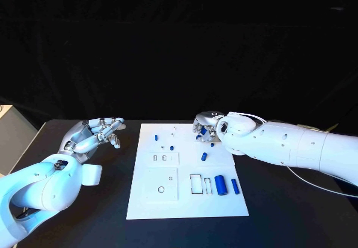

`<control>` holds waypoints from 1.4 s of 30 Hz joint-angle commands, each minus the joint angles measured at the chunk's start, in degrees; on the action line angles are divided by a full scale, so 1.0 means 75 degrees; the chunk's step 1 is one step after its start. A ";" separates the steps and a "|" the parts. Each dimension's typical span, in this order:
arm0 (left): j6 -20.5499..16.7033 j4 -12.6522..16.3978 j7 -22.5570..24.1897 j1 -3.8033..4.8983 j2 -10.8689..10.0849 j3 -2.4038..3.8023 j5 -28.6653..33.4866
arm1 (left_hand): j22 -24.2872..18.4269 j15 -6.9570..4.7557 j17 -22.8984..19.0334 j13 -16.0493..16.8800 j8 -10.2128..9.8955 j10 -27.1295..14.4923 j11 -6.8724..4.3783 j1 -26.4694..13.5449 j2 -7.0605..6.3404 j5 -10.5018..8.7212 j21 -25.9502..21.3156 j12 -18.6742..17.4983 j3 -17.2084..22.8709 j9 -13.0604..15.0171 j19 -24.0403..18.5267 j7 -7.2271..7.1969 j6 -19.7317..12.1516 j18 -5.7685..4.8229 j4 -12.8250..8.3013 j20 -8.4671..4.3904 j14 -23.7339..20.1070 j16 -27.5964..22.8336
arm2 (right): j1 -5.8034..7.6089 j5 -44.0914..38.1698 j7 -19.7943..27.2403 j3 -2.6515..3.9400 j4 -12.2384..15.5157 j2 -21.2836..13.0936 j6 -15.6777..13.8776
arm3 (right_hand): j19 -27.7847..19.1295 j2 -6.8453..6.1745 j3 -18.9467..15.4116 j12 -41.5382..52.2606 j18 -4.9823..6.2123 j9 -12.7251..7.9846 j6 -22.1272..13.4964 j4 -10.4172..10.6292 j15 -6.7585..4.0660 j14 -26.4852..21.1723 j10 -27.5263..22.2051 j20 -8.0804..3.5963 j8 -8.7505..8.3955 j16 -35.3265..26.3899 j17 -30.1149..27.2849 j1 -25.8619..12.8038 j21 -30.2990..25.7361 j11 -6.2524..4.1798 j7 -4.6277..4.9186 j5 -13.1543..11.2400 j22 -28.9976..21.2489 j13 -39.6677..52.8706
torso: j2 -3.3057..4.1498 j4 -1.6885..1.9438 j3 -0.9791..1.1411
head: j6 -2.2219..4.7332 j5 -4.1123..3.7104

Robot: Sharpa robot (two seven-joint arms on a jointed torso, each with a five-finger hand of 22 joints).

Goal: Assemble the parts on the task board

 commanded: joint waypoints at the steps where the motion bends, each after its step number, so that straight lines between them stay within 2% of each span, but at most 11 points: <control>1: 0.0144 0.0009 0.0012 0.0002 0.0000 0.0008 -0.0038 | 0.0007 -0.0003 -0.0004 0.0005 0.0019 -0.0046 -0.0001 0.0010 -0.0053 -0.0044 0.0032 -0.0027 0.0054 0.0006 -0.0042 0.0002 -0.0045 0.0123 -0.0008 0.0009 -0.0052 0.0027 | -0.0005 -0.0182 -0.0103 0.0003 -0.0009 0.0004 0.0067 | -0.0012 0.0031 0.0037 0.0018 -0.0015 0.0011 0.0060 0.0013 0.0041 0.0244 -0.0004 0.0022 0.0045 0.0043 0.0009 0.0061 -0.0015 0.0018 -0.0011 0.0049 0.0000 0.0008 | 0.0017 0.0019 -0.0015 | -0.0009 -0.0009; 10: 0.0126 -0.0005 0.0004 0.0002 -0.0014 0.0008 -0.0038 | 0.0033 -0.0001 -0.0007 0.0004 0.0018 -0.0059 0.0001 0.0018 -0.0040 -0.0043 0.0067 -0.0028 0.0074 0.0010 -0.0062 0.0002 -0.0051 0.0123 -0.0019 0.0013 -0.0057 0.0036 | -0.0008 -0.0382 -0.0126 0.0003 -0.0025 0.0008 0.0108 | 0.0006 0.0076 0.0154 0.0038 -0.0027 0.0048 0.0143 0.0037 0.0047 0.0240 0.0069 0.0030 0.0085 0.0105 0.0052 0.0081 0.0038 0.0022 -0.0001 0.0125 0.0080 0.0020 | 0.0039 0.0038 -0.0027 | -0.0014 -0.0028; 16: 0.0132 -0.0010 -0.0006 0.0002 -0.0023 0.0008 -0.0038 | 0.0034 0.0000 -0.0008 0.0004 0.0018 -0.0065 0.0003 0.0020 -0.0033 -0.0043 0.0075 -0.0029 0.0083 0.0012 -0.0076 0.0004 -0.0054 0.0124 -0.0023 0.0014 -0.0059 0.0040 | -0.0016 -0.0412 -0.0136 0.0004 -0.0030 0.0008 0.0161 | 0.0007 0.0085 0.0473 0.0031 -0.0031 0.0143 0.0326 0.0038 0.0051 0.0217 0.0167 0.0036 0.0188 0.0174 0.0049 0.0110 0.0075 0.0025 0.0010 0.0375 0.0141 0.0015 | 0.0053 0.0054 -0.0038 | -0.0013 -0.0042; 17: 0.0132 -0.0010 -0.0008 0.0002 -0.0023 0.0008 -0.0038 | 0.0034 0.0000 -0.0008 0.0004 0.0018 -0.0065 0.0003 0.0020 -0.0033 -0.0043 0.0075 -0.0029 0.0083 0.0012 -0.0076 0.0004 -0.0054 0.0124 -0.0023 0.0014 -0.0059 0.0040 | -0.0017 -0.0413 -0.0137 0.0004 -0.0030 0.0008 0.0166 | 0.0012 0.0083 0.0611 0.0024 -0.0037 0.0174 0.0354 0.0030 0.0046 0.0209 0.0201 0.0035 0.0208 0.0189 0.0040 0.0119 0.0101 0.0023 0.0007 0.0281 0.0180 0.0009 | 0.0053 0.0055 -0.0041 | -0.0013 -0.0043; 22: 0.0139 -0.0014 -0.0017 0.0002 -0.0027 0.0008 -0.0038 | 0.0052 0.0001 -0.0009 0.0003 0.0018 -0.0071 0.0004 0.0020 -0.0028 -0.0044 0.0091 -0.0031 0.0089 0.0013 -0.0076 0.0006 -0.0055 0.0123 -0.0024 0.0015 -0.0059 0.0043 | -0.0021 -0.0417 -0.0148 0.0004 -0.0034 0.0006 0.0208 | 0.0034 0.0106 0.0912 0.0036 -0.0056 0.0258 0.0426 -0.0004 0.0029 0.0202 0.0342 0.0022 0.0269 0.0234 0.0047 0.0135 0.0188 -0.0002 -0.0010 0.0315 0.0311 0.0006 | 0.0065 0.0074 -0.0048 | -0.0009 -0.0057; 42: 0.0157 -0.0034 -0.0047 0.0001 -0.0035 0.0008 -0.0038 | 0.0273 0.0003 -0.0007 0.0003 0.0020 -0.0086 0.0010 0.0023 -0.0015 -0.0047 0.0271 -0.0027 0.0119 0.0023 -0.0010 0.0011 -0.0062 0.0094 -0.0045 0.0022 -0.0029 0.0091 | -0.0047 -0.0412 -0.0204 0.0004 -0.0068 -0.0005 0.0287 | 0.0036 0.0050 0.1000 0.0024 -0.0060 0.0297 0.0426 -0.0034 0.0027 0.0195 0.0378 0.0016 0.0284 0.0245 0.0028 0.0109 0.0211 -0.0006 -0.0009 0.0317 0.0346 -0.0002 | 0.0089 0.0104 -0.0062 | 0.0013 -0.0084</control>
